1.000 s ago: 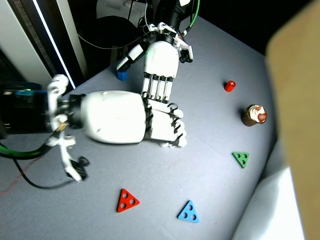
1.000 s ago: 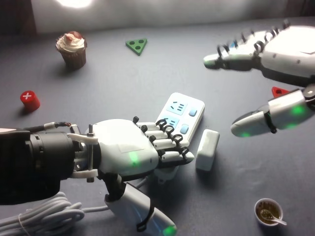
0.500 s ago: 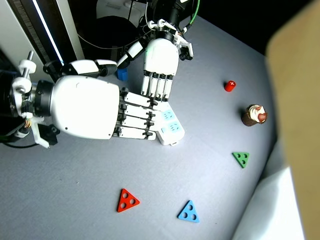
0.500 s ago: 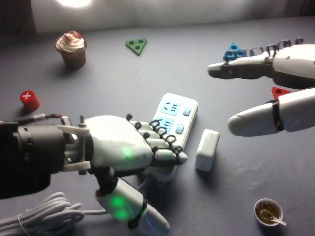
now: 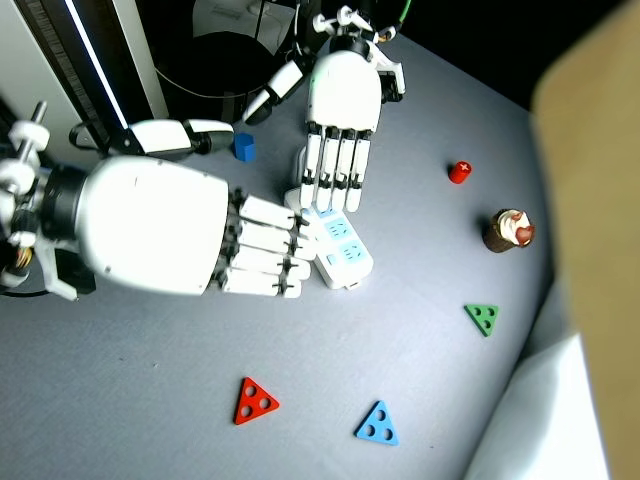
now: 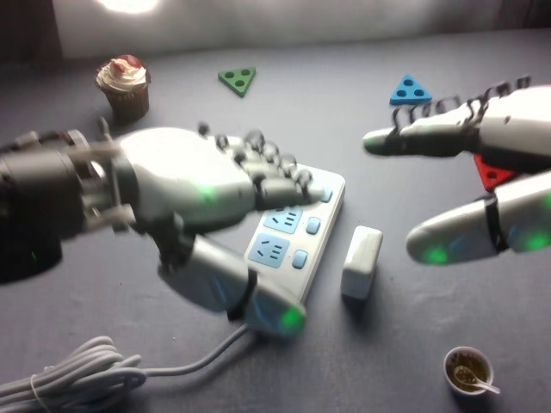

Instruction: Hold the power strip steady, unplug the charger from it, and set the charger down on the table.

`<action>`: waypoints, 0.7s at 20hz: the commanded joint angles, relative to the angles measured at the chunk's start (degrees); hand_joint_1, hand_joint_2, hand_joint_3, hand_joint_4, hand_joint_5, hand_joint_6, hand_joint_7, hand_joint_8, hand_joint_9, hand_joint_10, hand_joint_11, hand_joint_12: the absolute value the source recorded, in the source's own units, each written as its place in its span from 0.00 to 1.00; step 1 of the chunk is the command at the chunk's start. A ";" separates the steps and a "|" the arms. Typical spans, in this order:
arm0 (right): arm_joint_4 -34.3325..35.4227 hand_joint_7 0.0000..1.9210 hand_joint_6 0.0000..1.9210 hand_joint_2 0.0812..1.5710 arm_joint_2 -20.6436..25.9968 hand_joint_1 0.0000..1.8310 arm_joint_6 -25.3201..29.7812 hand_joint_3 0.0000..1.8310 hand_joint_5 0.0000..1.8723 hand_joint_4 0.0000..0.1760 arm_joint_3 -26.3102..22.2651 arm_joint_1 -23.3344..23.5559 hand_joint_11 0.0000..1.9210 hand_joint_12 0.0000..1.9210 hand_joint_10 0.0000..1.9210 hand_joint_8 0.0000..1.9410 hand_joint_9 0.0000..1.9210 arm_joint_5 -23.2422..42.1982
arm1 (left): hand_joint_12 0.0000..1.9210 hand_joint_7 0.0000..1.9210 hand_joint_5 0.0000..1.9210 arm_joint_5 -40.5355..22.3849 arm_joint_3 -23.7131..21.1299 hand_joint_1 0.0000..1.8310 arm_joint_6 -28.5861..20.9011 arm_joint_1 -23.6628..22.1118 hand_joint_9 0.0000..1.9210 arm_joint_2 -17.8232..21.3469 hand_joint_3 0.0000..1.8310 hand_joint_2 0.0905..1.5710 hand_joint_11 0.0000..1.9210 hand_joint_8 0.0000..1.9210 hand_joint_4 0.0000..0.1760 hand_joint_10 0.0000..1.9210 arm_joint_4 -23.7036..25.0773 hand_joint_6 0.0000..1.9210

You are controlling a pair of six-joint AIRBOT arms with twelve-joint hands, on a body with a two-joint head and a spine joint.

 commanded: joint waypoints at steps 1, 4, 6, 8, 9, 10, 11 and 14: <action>1.24 0.14 0.00 0.58 0.75 0.06 0.74 0.00 0.09 0.00 0.15 0.46 0.14 0.14 0.00 0.00 0.15 5.76 | 0.00 0.05 0.03 -2.84 -0.50 0.00 -0.17 -0.90 0.04 0.33 0.00 0.56 0.04 0.00 0.00 0.00 -0.80 0.00; 0.99 0.13 0.00 0.59 0.75 0.04 0.75 0.00 0.08 0.00 0.47 0.22 0.13 0.13 0.00 0.00 0.14 5.36 | 0.00 0.05 0.03 -2.79 -1.07 0.00 -0.17 -2.72 0.04 2.03 0.00 0.57 0.04 0.00 0.00 0.00 -2.54 0.00; 0.54 0.15 0.01 0.59 0.75 0.07 0.74 0.00 0.10 0.00 0.65 0.19 0.15 0.13 0.00 0.00 0.16 4.67 | 0.01 0.05 0.03 -3.01 -1.33 0.00 -0.17 -3.59 0.04 2.93 0.00 0.57 0.04 0.00 0.00 0.00 -2.64 0.00; 0.46 0.15 0.00 0.59 0.75 0.07 0.74 0.00 0.10 0.00 0.86 0.19 0.15 0.13 0.00 0.00 0.16 4.27 | 0.00 0.04 0.03 -3.01 -1.75 0.00 -0.18 -4.18 0.04 3.69 0.00 0.57 0.03 0.00 0.00 0.00 -2.79 0.00; 0.46 0.15 0.00 0.59 0.75 0.08 0.74 0.00 0.10 0.00 0.87 0.19 0.15 0.13 0.00 0.00 0.16 4.07 | 0.00 0.05 0.03 -2.91 -2.12 0.00 -0.18 -4.45 0.04 4.06 0.00 0.57 0.04 0.00 0.00 0.00 -3.02 0.00; 0.46 0.15 0.01 0.59 0.75 0.08 0.74 0.00 0.10 0.00 0.76 0.19 0.15 0.13 0.00 0.00 0.16 3.76 | 0.01 0.05 0.03 -2.67 -2.44 0.00 -0.18 -4.53 0.04 4.35 0.00 0.57 0.04 0.00 0.00 0.00 -3.35 0.00; 0.46 0.15 0.01 0.59 0.75 0.08 0.74 0.00 0.10 0.00 0.47 0.19 0.15 0.13 0.00 0.00 0.17 3.19 | 0.00 0.05 0.03 -2.34 -2.74 0.00 -0.18 -4.63 0.04 4.63 0.00 0.57 0.04 0.00 0.00 0.00 -3.64 0.00; -0.84 0.15 0.01 0.60 2.54 0.08 1.04 0.00 0.10 0.00 -1.63 0.20 0.15 0.13 0.01 0.01 0.17 2.50 | 0.00 0.05 0.03 -2.08 -2.89 0.00 -0.18 -5.52 0.04 4.72 0.00 0.57 0.04 0.00 0.00 0.00 -3.98 0.00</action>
